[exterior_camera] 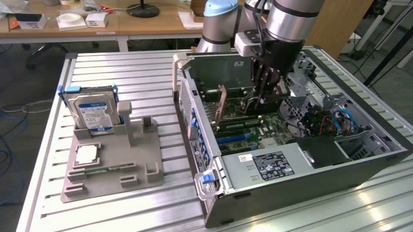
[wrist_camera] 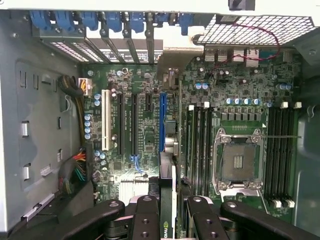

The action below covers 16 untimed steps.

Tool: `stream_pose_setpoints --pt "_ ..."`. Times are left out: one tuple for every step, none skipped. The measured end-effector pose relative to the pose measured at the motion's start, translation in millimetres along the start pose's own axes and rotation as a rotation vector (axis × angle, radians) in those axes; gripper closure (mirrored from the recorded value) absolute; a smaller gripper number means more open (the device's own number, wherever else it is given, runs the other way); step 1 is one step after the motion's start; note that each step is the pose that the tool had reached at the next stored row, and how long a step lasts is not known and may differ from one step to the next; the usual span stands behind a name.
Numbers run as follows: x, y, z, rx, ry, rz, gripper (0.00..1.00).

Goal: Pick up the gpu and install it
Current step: 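Insert the gpu into the slot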

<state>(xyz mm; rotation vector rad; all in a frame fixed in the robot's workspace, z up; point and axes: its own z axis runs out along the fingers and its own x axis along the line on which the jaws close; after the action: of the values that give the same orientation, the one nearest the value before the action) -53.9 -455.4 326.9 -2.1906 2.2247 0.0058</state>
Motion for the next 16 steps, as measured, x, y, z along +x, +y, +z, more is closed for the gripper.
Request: stream_pose_setpoints --pt "0.7 0.2 1.0 0.0001 -0.0002 0.0 0.74" --pt "1.2 0.5 2.2 0.0001 -0.0003 0.0 0.74" --pt "1.5 0.6 3.7 0.0001 -0.0002 0.0 0.74" --pt "1.5 0.9 5.5 0.0001 -0.0002 0.0 0.74" --pt "1.6 1.4 7.3 0.0001 -0.0001 0.0 0.74" --pt "1.6 2.1 9.2 0.0 0.0 0.0 0.74" --pt "1.7 3.1 10.9 0.0001 0.0001 0.0 0.74" --pt "1.7 4.3 12.7 0.0001 0.0001 0.0 0.74" --pt "1.8 5.7 14.4 0.0001 0.0002 0.0 0.74" --pt "1.8 7.3 16.2 0.0 0.0002 0.0 0.74" --pt "1.9 9.1 18.2 0.0001 0.0001 0.0 0.74" --pt "1.9 10.7 20.0 0.0001 0.0001 0.0 0.74" --pt "2.0 12.0 21.8 0.0001 0.0001 -0.001 0.74" --pt "2.0 13.2 23.5 0.0 0.0002 -0.001 0.74" --pt "2.1 14.2 25.4 0.0001 0.0001 -0.002 0.74" --pt "2.1 15.1 27.1 0.0001 0.0001 -0.002 0.74"
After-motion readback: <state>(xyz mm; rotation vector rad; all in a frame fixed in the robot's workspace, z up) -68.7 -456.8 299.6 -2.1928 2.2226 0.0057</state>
